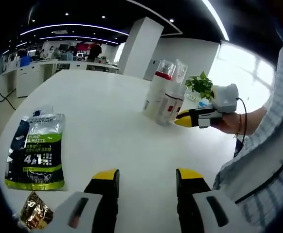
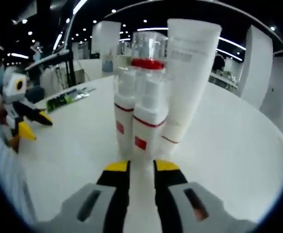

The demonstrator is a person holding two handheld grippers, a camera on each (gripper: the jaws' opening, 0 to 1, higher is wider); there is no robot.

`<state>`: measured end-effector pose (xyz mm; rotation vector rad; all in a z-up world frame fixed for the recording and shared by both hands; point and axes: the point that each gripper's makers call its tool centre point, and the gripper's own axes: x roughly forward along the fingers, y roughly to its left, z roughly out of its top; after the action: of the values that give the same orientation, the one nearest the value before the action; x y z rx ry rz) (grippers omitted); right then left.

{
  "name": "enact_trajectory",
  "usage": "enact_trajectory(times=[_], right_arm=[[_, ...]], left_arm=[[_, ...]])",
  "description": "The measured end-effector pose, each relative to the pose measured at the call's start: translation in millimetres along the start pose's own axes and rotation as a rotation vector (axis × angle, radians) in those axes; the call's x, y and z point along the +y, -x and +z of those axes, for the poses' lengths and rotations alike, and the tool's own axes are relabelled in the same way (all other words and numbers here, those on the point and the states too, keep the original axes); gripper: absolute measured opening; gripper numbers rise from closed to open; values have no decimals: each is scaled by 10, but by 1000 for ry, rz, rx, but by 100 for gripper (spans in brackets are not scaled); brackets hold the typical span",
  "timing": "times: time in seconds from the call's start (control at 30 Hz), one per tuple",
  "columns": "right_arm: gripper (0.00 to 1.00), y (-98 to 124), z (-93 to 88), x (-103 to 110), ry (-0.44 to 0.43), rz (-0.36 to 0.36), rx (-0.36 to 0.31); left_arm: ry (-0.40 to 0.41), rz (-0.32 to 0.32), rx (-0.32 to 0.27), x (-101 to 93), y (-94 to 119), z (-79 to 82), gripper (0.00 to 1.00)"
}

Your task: Arrange the skincare products in the storage area until every visible bottle or jar stands upright without overlapping.

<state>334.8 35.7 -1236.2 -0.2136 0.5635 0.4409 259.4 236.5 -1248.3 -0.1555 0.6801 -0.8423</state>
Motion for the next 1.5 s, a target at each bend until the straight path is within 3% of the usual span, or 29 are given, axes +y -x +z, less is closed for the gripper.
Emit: enact_trajectory(times=[0.2, 0.33, 0.47, 0.6, 0.7, 0.8, 0.9, 1.27, 1.5], right_arm=[[18, 100, 89, 135, -62, 3, -21], [18, 110, 226, 362, -100, 59, -49], [18, 43, 384, 660, -107, 137, -79], [18, -131, 404, 976, -50, 205, -57], [18, -213, 465, 1094, -47, 225, -65], [19, -323, 605, 1363, -58, 312, -74], [19, -457, 667, 1484, -6, 322, -64], [18, -962, 950, 2090, -17, 428, -18], [18, -1135, 937, 2379, -57, 476, 50]], left_arm=[[-9, -6, -33, 4, 27, 161, 49], [-24, 29, -71, 128, 121, 320, 49], [-16, 123, -126, 443, 309, 469, 49], [1, 203, -136, 718, 465, 492, 49], [12, 289, -141, 950, 599, 507, 49], [88, 403, -143, 1281, 756, 466, 49], [180, 475, -95, 1503, 845, 323, 48], [191, 520, -67, 1743, 931, 267, 43], [216, 505, -51, 1810, 915, 250, 38]])
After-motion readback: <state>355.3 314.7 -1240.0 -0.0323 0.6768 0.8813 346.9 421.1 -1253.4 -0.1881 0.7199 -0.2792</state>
